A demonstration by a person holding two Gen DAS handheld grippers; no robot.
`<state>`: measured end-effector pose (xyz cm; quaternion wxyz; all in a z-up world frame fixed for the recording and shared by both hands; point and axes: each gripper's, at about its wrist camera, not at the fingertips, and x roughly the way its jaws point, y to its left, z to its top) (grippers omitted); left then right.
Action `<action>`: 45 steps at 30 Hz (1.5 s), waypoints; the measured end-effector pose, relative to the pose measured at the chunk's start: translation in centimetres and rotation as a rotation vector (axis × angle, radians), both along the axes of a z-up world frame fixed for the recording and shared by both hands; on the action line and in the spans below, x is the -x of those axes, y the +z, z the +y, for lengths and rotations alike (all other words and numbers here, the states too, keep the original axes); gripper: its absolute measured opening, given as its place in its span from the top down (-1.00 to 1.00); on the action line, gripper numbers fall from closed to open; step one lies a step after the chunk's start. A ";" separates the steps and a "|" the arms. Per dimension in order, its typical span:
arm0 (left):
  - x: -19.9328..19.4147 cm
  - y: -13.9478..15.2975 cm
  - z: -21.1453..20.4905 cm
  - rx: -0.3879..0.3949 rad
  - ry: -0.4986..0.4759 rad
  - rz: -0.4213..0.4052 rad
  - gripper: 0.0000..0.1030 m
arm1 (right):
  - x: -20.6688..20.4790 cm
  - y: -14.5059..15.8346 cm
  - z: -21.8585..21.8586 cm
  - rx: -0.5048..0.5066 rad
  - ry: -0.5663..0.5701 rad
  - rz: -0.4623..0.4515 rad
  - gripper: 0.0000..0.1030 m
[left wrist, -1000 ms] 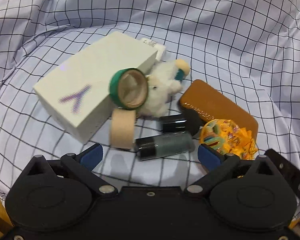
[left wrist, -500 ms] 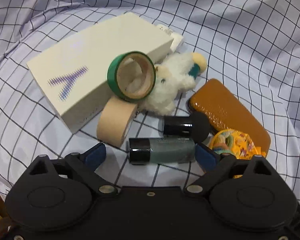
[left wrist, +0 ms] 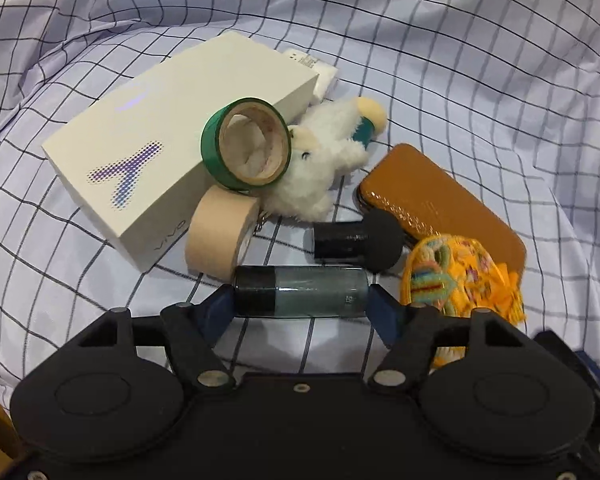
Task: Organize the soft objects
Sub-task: 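Grasp the dark bottle with the left tool while the right tool regrasps the yellow pouch, then carry the dark bottle with the left tool while the right tool carries the pouch to the basket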
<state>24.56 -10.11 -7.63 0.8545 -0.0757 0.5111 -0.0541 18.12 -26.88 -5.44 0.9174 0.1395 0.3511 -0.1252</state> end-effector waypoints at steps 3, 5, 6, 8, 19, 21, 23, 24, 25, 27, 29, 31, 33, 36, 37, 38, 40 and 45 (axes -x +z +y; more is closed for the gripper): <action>0.9 0.5 0.4 -0.003 -0.048 -0.005 -0.29 | -0.4 0.0 0.5 0.016 0.009 0.005 -0.69; 1.6 0.9 0.9 -0.017 -0.077 -0.014 -0.29 | -0.9 0.0 0.8 0.018 0.015 0.010 -0.76; 1.9 1.1 1.2 -0.020 -0.087 -0.019 -0.29 | -1.1 0.0 0.9 0.015 0.016 0.010 -0.85; 2.6 1.4 1.8 -0.032 -0.107 -0.033 -0.29 | -1.6 0.0 1.1 0.005 0.019 0.007 -1.00; 4.7 1.6 4.8 -0.060 -0.124 -0.058 -0.29 | -5.6 -1.3 4.5 0.086 0.091 0.077 -1.00; 5.0 1.5 5.1 -0.054 -0.123 -0.054 -0.29 | -6.1 -1.6 4.9 0.086 0.094 0.094 -0.99; 5.2 1.5 5.4 -0.043 -0.124 -0.051 -0.29 | -6.3 -1.9 5.4 0.097 0.098 0.110 -0.98; 5.4 1.5 5.5 -0.040 -0.125 -0.050 -0.29 | -6.5 -2.2 5.6 0.106 0.100 0.120 -0.98; 5.5 1.5 5.6 -0.037 -0.125 -0.050 -0.29 | -6.6 -2.4 5.9 0.117 0.098 0.131 -0.96; 6.0 1.5 5.8 -0.031 -0.125 -0.050 -0.29 | -6.6 -2.6 6.4 0.151 0.086 0.146 -0.77; 6.4 1.7 5.9 -0.026 -0.127 -0.053 -0.29 | -6.5 -2.6 6.6 0.157 0.104 0.150 -0.55; 6.8 1.9 5.9 -0.024 -0.127 -0.057 -0.29 | -6.2 -2.3 6.8 0.141 0.140 0.151 -0.34; 7.4 2.2 6.0 -0.020 -0.126 -0.063 -0.29 | -5.7 -1.8 7.0 0.148 0.136 0.142 -0.31; 8.4 2.8 6.2 -0.016 -0.123 -0.082 -0.29 | -4.4 -0.4 7.0 0.143 0.126 0.108 -0.31; 8.8 3.1 6.3 -0.015 -0.122 -0.090 -0.29 | -3.9 0.2 7.1 0.141 0.123 0.094 -0.31; 9.2 3.4 6.4 -0.014 -0.122 -0.098 -0.29 | -3.2 0.8 7.0 0.140 0.122 0.077 -0.31; 10.1 4.0 6.5 -0.016 -0.120 -0.113 -0.29 | -1.7 2.0 6.9 0.136 0.118 0.042 -0.31; 12.5 5.2 6.9 -0.024 -0.116 -0.152 -0.29 | 3.2 4.8 6.8 0.107 0.117 -0.039 -0.32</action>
